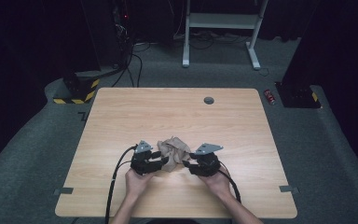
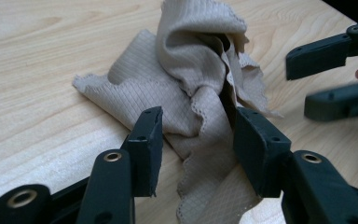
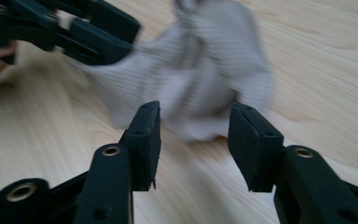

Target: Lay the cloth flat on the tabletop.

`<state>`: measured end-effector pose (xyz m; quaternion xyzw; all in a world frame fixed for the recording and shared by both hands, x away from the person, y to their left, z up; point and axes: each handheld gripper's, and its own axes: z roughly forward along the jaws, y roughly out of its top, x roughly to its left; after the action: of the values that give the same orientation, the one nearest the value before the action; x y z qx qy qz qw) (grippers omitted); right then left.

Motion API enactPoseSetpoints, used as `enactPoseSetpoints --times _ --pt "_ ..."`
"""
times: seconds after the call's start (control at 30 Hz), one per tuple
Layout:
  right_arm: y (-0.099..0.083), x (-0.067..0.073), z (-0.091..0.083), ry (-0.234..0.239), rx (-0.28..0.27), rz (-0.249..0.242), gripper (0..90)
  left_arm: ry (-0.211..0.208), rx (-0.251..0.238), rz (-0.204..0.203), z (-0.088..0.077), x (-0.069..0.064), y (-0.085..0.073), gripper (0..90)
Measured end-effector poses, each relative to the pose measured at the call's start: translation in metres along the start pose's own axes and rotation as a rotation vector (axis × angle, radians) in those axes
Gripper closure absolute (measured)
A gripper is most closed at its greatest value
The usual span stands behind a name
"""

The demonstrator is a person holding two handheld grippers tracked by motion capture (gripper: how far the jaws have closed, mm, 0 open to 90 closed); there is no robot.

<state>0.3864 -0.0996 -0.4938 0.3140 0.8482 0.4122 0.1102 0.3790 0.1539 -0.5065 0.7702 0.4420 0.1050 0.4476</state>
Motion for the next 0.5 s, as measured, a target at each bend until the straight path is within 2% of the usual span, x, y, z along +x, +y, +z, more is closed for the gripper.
enactPoseSetpoints --times 0.03,0.07,0.13,0.17,0.2,0.23,0.3,0.37,0.4,0.5 --pt "0.000 0.000 0.000 0.000 0.000 0.000 52.9 0.000 0.000 0.000 0.000 0.000 0.000 52.5" --pt "0.003 0.009 0.007 0.015 0.008 -0.024 51.8 -0.002 0.002 0.001 0.000 -0.001 0.000 52.7" --pt "0.004 0.013 0.011 0.012 0.014 -0.037 52.1 -0.009 0.005 0.003 0.001 -0.002 -0.001 53.5" --pt "0.006 0.017 0.017 0.010 0.025 -0.055 61.3 -0.012 0.008 0.004 0.002 -0.002 -0.001 58.6" --pt "0.006 0.017 0.017 0.010 0.025 -0.055 61.3 -0.012 0.014 0.009 0.003 -0.003 -0.001 58.6" --pt "0.006 0.018 0.022 -0.013 0.047 -0.079 76.6 -0.018 0.028 0.015 0.005 -0.003 -0.001 68.2" --pt "0.006 0.017 0.021 -0.028 0.052 -0.088 86.3 -0.015 0.034 0.028 0.006 -0.004 -0.001 78.5" --pt "0.005 0.015 0.016 -0.042 0.042 -0.096 88.4 -0.017 0.039 0.031 0.006 -0.004 -0.001 86.5" --pt "0.005 0.015 0.016 -0.042 0.042 -0.096 88.4 -0.017 0.039 0.031 0.006 -0.004 -0.001 87.5" --pt "0.002 0.009 -0.001 -0.062 0.023 -0.088 88.9 -0.009 0.045 0.036 0.003 -0.003 -0.001 88.5"
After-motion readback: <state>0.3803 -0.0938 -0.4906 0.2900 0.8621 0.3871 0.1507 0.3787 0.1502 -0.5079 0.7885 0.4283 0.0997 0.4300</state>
